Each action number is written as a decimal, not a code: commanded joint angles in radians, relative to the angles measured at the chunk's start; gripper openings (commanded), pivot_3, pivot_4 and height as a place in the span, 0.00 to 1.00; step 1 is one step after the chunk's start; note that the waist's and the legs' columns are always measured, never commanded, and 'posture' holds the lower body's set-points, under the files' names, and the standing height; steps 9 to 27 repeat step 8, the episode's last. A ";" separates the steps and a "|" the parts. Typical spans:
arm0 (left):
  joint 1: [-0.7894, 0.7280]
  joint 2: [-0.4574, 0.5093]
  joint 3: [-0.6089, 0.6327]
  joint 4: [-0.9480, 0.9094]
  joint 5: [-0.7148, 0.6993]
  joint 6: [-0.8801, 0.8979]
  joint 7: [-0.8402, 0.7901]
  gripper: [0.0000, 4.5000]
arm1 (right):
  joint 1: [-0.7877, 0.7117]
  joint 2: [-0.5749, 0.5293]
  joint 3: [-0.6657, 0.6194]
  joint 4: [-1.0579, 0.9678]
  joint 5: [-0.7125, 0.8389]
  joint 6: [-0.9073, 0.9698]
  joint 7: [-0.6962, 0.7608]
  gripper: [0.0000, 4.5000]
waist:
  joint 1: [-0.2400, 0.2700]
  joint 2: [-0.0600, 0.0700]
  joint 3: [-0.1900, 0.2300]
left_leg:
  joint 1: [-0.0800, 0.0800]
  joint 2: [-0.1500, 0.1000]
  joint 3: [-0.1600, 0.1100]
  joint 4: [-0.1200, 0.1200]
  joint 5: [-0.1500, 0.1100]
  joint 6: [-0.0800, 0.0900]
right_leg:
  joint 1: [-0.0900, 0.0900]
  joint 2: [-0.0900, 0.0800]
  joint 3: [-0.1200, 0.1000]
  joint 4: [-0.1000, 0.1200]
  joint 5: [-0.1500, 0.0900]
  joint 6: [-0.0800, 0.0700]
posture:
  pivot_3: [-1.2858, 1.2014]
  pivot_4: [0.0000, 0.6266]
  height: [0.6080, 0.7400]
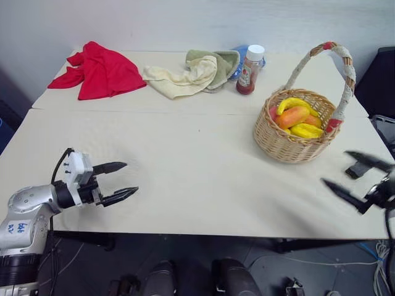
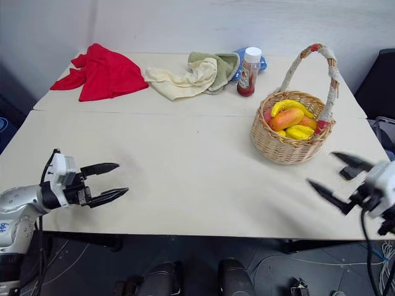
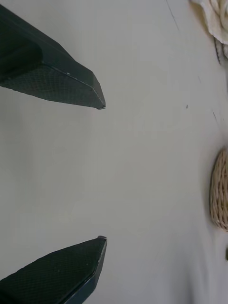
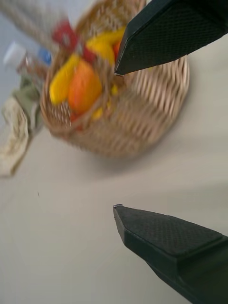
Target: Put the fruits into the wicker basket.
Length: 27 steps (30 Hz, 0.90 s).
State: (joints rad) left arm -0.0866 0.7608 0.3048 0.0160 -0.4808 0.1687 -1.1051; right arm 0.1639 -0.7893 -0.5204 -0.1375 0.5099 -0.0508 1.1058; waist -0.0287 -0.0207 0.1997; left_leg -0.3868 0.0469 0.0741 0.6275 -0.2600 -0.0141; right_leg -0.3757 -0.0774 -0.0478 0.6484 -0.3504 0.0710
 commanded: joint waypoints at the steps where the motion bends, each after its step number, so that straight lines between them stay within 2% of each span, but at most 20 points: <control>1: 0.053 -0.002 0.038 -0.010 0.042 -0.100 0.017 1.00 | -0.049 0.065 0.152 -0.020 -0.051 -0.069 0.017 0.99 | -0.003 0.000 0.000 | 0.000 0.000 0.000 0.000 0.000 0.000 | 0.000 0.000 0.000 0.000 0.000 0.000 | 0.52 0.24 1.00; 8: 0.119 -0.025 0.046 -0.070 0.065 -0.172 0.076 1.00 | -0.279 0.208 0.386 0.121 -0.126 -0.130 0.020 0.99 | -0.001 0.001 0.001 | 0.000 0.001 0.000 -0.001 0.000 0.000 | -0.001 0.000 -0.001 -0.001 0.001 -0.001 | 0.52 0.24 1.00; 27: 0.119 -0.025 0.046 -0.070 0.065 -0.172 0.076 1.00 | -0.279 0.208 0.386 0.121 -0.126 -0.130 0.020 0.99 | -0.001 0.001 0.001 | 0.000 0.001 0.000 -0.001 0.000 0.000 | -0.001 0.000 -0.001 -0.001 0.001 -0.001 | 0.52 0.24 1.00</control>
